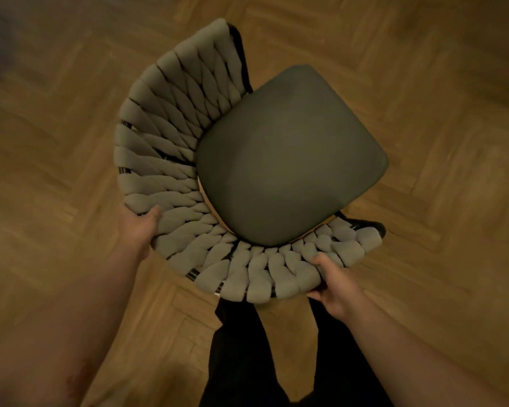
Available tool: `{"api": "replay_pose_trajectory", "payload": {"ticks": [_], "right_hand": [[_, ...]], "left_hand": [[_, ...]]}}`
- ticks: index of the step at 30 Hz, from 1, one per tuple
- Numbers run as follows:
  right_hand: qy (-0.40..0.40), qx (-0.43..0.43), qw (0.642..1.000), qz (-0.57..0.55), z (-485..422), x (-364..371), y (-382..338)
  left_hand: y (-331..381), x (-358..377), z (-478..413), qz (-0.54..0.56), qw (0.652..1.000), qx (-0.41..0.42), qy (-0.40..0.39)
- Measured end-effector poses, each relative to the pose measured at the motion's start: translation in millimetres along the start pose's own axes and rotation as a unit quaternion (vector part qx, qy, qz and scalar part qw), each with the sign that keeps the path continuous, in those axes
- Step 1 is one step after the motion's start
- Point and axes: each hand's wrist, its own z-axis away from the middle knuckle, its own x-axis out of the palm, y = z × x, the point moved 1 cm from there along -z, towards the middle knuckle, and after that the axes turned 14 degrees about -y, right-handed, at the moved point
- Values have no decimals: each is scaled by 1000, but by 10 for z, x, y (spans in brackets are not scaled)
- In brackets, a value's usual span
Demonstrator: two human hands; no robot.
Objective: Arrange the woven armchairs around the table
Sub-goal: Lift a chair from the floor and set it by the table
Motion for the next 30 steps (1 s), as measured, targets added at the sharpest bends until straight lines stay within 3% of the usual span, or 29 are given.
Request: {"api": "replay_pose_trajectory", "payload": {"ticks": [6,11,14,18,22,26,30], "right_hand": [[69,-58,996,-9,134,145,139],[178,-137,968,-111,221,522,447],[158,-132,963,-176,253,836,726],[76,-83,949,-294,206,1200,994],[56,-61,926,-369,117,1373,1074],[77,-66,918,-382,73,1409,1054],[154,-86,895,-409,5,1492,1039]], "left_hand": [[326,-223,-446,-61,994,8,-92],[801,-283,-699,-116,988,28,-96],[996,-239,-834,-150,984,35,-94],[1123,-127,-954,-164,981,45,-88],[1189,-62,-986,-173,981,43,-76],[1285,-128,-1067,-222,970,45,-84],[1481,-154,-1242,-224,965,35,-133]]}}
